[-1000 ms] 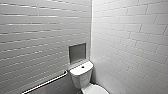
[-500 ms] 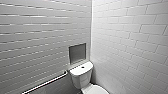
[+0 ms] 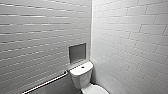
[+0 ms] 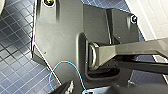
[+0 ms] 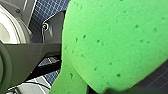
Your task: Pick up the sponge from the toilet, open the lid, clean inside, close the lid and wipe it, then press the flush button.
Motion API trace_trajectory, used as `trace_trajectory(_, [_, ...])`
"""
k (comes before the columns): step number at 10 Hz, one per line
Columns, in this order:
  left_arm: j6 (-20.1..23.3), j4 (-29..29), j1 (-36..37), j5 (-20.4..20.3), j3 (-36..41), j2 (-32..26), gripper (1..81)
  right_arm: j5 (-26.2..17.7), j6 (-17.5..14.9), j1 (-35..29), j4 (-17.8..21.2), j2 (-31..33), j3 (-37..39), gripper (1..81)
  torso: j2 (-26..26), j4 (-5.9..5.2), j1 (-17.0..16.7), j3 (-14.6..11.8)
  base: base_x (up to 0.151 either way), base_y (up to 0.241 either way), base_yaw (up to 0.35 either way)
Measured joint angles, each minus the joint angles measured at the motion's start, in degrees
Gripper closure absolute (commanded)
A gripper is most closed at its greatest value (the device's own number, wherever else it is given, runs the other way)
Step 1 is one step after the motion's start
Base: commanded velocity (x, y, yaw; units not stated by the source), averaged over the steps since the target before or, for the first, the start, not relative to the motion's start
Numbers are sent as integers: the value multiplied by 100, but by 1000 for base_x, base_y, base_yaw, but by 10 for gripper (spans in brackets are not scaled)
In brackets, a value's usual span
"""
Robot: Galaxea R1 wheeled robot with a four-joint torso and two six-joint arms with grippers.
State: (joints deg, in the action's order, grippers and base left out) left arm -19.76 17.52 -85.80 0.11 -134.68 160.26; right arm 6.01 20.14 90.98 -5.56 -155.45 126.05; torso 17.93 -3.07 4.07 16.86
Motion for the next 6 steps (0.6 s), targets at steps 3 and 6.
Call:
trace_trajectory(3, [-2,0,-1,-60,133,-160,10,13,0,0,2,-87,-9,811,0,0,0,0,0,0,0])
trace_trajectory(6, [-2,-2,0,-79,148,-151,10,13,0,0,13,-89,104,811,0,0,0,0,0,0,0])
